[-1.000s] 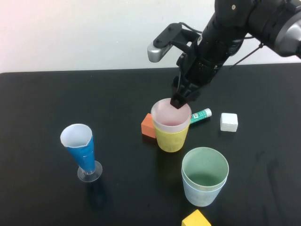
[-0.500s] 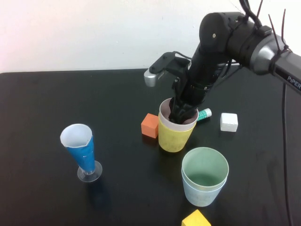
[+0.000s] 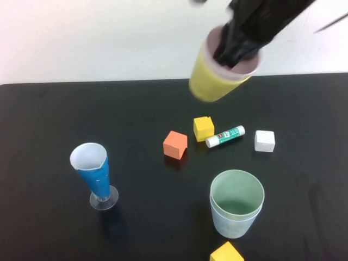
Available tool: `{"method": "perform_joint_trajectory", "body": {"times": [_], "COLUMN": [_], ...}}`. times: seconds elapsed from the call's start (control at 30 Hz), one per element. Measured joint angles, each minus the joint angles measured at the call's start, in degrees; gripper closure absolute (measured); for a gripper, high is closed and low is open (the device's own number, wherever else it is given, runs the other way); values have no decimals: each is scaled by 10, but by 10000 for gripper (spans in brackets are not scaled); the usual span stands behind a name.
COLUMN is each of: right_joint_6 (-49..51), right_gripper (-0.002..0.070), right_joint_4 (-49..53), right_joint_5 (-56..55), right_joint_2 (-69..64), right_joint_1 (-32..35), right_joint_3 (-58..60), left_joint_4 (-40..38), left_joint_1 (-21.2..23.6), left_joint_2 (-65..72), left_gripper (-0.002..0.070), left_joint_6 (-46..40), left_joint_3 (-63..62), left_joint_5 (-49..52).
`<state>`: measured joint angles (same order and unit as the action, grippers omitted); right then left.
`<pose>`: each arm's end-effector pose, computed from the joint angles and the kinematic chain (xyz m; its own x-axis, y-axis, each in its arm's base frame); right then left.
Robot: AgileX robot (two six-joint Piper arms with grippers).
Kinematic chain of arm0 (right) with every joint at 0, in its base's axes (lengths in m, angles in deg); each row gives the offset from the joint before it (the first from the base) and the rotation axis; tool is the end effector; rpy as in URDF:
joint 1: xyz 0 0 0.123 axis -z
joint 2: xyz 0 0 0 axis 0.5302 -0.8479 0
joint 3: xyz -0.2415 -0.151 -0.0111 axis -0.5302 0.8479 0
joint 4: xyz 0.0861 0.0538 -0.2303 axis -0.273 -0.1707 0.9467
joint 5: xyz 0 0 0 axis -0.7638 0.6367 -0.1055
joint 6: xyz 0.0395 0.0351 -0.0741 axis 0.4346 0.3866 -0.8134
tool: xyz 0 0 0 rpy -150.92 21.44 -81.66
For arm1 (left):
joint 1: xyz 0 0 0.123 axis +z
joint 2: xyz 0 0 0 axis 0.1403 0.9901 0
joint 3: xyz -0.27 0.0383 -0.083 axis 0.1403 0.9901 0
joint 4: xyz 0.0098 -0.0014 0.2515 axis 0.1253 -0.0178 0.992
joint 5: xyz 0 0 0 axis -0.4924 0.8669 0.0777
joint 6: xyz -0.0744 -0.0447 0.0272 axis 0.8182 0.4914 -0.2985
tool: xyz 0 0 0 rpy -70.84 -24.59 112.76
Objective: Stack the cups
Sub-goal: Pick up the yellow cup, then place the yellow cup on the green cup
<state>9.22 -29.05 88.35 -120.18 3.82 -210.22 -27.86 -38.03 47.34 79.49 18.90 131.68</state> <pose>0.3623 0.2111 0.4057 -0.3505 -0.7158 -0.6040 -0.8166 0.5494 -0.1773 0.0513 -0.0349 0.3060 -0.4620 0.3644 -0.8086 0.6000 0.7998 0.0176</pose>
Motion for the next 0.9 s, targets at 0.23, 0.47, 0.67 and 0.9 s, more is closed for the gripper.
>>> {"method": "perform_joint_trajectory", "body": {"times": [0.23, 0.47, 0.67, 0.9], "right_joint_6": [2, -16, -44, -56], "right_gripper": [593, 594, 594, 594], "right_joint_4": [5, -15, -43, -50], "right_joint_5": [3, 3, 2, 1], "right_joint_2": [136, 141, 132, 118], "right_joint_1": [0, 0, 0, -1], "right_joint_3": [173, 288, 308, 308], "left_joint_4": [0, 0, -9, -26], "left_joint_1": [0, 0, 0, 0], "left_joint_2": [0, 0, 0, 0], "left_gripper": [674, 674, 674, 674], "left_joint_6": [0, 0, 0, 0], "left_joint_3": [0, 0, 0, 0], "left_joint_5": [-11, -44, -46, -47]}}
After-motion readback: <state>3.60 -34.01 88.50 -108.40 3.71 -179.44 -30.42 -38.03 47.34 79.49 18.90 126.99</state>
